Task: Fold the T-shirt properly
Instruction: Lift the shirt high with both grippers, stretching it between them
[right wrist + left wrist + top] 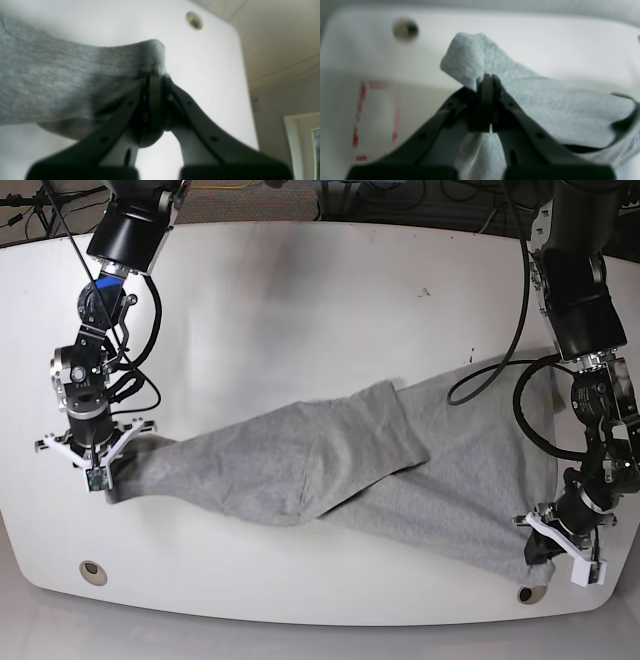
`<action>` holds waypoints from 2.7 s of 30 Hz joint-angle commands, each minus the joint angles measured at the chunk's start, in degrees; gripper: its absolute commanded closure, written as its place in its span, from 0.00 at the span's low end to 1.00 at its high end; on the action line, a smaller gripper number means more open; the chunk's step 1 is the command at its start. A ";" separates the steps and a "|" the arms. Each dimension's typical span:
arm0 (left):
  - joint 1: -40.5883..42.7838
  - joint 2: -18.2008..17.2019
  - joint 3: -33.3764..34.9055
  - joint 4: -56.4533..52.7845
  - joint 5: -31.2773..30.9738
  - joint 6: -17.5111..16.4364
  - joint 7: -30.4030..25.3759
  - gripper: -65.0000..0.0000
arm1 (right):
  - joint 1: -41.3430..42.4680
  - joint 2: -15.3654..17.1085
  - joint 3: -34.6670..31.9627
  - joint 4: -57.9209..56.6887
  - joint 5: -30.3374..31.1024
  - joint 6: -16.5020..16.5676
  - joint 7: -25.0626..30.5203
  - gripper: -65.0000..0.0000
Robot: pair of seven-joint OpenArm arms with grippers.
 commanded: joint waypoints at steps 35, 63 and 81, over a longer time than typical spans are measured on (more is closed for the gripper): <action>-29.25 -1.36 -5.57 14.10 0.16 0.53 7.73 1.00 | 33.23 12.79 -6.77 1.55 -0.11 6.96 -9.08 1.00; -26.09 -1.28 -5.57 11.91 0.08 0.53 7.64 1.00 | 32.70 12.52 -6.77 1.20 -0.11 6.96 -9.08 1.00; -27.49 -1.28 -5.57 11.82 0.08 0.53 7.64 1.00 | 33.58 12.43 -6.94 1.20 -0.11 6.96 -9.08 1.00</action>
